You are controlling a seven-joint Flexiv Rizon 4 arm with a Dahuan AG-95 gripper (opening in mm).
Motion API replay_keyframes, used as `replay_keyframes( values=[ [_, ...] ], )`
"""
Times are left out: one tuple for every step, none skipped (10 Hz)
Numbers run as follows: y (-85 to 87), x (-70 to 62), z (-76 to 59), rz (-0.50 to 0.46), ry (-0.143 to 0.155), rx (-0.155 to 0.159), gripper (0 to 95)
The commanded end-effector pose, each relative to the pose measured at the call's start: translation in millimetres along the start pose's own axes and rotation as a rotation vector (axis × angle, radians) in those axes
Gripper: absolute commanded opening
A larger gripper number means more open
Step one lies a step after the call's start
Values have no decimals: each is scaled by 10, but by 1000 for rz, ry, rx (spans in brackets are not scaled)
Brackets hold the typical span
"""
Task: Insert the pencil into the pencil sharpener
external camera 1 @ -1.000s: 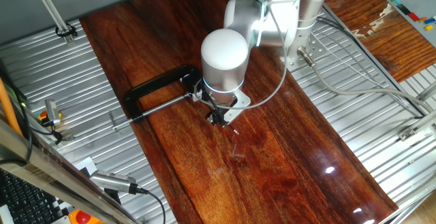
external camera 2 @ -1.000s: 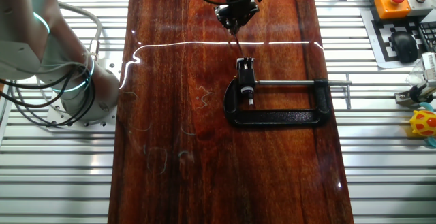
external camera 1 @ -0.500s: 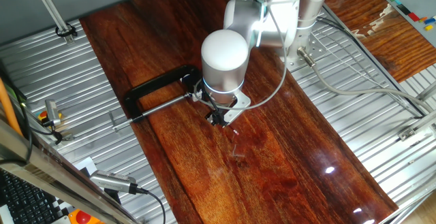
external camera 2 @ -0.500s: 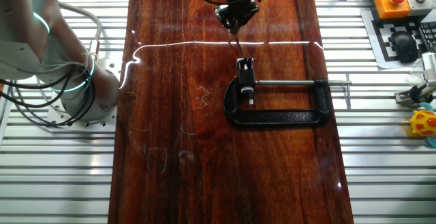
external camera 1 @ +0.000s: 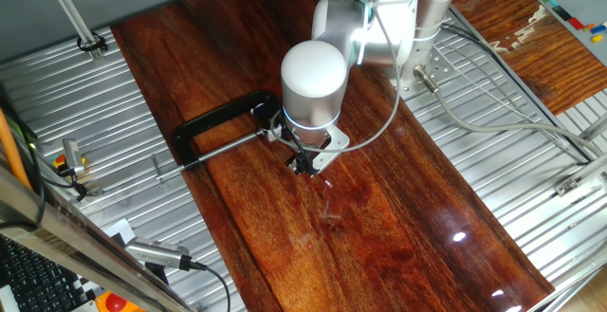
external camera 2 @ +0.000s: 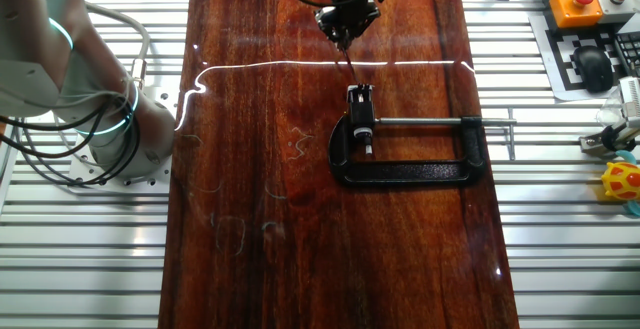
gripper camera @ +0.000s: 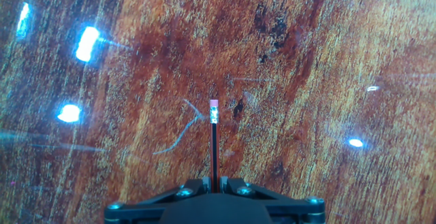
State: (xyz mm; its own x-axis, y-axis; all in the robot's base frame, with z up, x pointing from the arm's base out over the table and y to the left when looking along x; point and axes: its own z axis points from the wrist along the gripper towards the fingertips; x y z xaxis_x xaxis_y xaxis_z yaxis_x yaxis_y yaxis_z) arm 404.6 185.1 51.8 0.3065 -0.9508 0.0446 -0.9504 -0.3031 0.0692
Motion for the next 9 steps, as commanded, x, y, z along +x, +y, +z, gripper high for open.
replay_keyframes(
  values=[
    [-25,10,-11,-3,2,0,0],
    [-39,13,-18,-8,2,0,0],
    [-43,14,-19,-8,2,0,0],
    [-45,15,-17,-7,4,0,0],
    [-46,17,-10,-6,3,0,0],
    [-43,12,-1,-5,0,0,0],
    [-39,-1,10,-1,-1,0,0],
    [-38,-12,17,2,-3,0,0],
    [-38,-13,15,0,-2,-1,0]
  ],
)
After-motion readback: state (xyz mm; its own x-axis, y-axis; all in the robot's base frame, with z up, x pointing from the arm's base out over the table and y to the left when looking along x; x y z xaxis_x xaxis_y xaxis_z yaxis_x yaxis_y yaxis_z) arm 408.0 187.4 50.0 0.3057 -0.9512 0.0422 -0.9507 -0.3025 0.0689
